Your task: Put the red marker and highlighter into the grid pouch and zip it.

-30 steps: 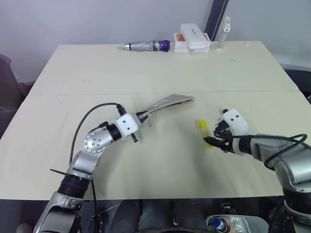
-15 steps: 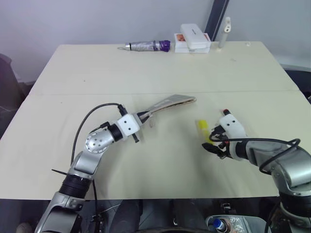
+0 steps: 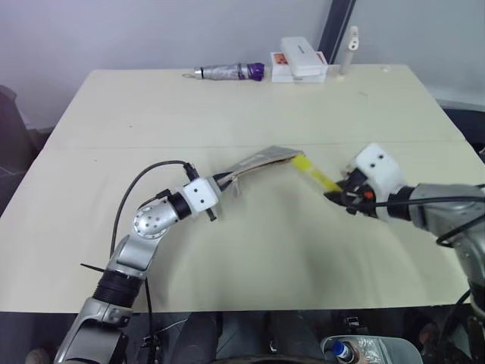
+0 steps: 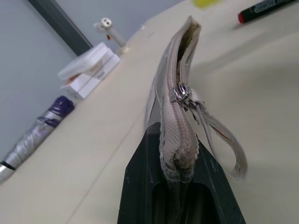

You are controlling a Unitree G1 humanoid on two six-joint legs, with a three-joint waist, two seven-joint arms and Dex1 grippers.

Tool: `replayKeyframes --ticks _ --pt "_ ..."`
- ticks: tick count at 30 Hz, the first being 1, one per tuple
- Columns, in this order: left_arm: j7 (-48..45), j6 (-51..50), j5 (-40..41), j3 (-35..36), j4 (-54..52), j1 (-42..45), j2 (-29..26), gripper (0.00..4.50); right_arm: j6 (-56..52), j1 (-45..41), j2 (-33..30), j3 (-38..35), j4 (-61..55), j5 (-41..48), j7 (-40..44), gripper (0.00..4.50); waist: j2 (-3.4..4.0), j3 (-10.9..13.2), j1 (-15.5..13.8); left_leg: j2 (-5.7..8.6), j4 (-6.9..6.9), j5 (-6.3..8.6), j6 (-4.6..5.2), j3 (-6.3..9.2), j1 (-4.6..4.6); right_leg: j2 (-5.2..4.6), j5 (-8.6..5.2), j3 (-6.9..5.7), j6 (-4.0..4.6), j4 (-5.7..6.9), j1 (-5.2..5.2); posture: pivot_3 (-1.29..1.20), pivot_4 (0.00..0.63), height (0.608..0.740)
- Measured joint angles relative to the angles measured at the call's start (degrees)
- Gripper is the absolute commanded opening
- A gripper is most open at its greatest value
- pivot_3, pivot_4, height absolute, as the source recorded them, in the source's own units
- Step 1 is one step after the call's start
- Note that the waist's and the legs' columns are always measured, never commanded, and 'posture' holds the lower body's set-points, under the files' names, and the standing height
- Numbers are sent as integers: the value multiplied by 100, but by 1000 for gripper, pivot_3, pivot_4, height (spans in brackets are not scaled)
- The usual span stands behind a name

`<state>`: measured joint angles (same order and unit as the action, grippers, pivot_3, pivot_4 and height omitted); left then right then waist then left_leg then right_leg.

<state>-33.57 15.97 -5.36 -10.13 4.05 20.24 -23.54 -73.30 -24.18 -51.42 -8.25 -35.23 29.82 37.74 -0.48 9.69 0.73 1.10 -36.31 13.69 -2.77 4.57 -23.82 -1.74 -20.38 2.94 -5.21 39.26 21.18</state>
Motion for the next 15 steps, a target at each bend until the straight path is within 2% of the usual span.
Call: replayKeyframes --ticks 4,15 --pt "6 59 -37 -1 10 4 3 0 -144 -154 21 -56 -1 258 36 843 0 0 -17 2 -3 0 0 0 -5 -5 0 0 0 -1 1 0 150 740" --pt "11 62 -40 -14 -10 3 64 0 -120 -104 33 163 185 241 -258 843 0 0 -6 1 -2 0 0 0 -5 -4 0 0 0 0 4 0 150 740"
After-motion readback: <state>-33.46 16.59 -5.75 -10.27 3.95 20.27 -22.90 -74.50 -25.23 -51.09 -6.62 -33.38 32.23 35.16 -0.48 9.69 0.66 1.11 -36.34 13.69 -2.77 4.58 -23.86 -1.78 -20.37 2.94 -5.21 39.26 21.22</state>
